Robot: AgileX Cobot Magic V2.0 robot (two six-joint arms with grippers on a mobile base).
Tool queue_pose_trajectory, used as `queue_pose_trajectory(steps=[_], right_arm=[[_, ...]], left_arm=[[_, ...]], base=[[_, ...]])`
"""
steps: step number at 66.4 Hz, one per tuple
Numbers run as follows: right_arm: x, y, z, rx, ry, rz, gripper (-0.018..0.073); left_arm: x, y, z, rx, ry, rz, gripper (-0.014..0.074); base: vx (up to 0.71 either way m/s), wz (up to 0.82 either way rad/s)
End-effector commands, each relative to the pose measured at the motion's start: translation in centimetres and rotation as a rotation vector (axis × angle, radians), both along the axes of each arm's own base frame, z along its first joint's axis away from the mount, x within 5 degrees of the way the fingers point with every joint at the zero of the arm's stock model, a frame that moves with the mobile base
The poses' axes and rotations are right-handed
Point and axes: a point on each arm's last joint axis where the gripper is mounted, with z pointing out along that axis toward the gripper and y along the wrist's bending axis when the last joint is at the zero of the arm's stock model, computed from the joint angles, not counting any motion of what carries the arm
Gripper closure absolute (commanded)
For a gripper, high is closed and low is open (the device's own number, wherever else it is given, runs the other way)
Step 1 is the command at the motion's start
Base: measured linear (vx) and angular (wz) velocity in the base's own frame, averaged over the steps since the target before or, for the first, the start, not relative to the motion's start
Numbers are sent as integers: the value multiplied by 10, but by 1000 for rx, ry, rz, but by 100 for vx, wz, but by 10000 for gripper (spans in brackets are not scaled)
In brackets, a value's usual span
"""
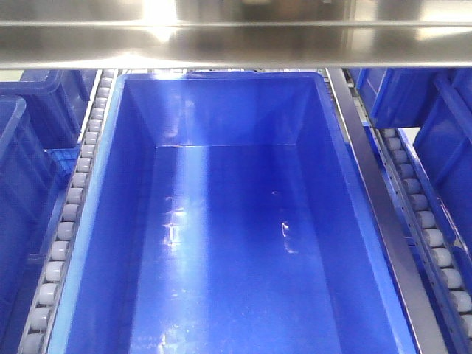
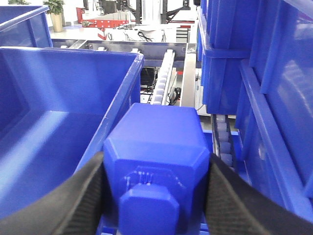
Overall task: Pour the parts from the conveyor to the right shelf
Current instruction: 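Turn and stop facing an empty blue bin on the shelf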
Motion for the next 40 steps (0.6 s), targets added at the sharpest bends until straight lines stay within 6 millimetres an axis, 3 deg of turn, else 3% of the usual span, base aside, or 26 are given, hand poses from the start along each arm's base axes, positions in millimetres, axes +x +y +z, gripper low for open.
queue_pose_trajectory(steps=[1,40], right_arm=[[0,0,16,-4,-98,2,564],[0,0,16,-4,-98,2,564]], left_arm=[[-2,0,14,-19,-110,-8,603],[-2,0,14,-19,-110,-8,603]], base=[[3,4],[0,1]])
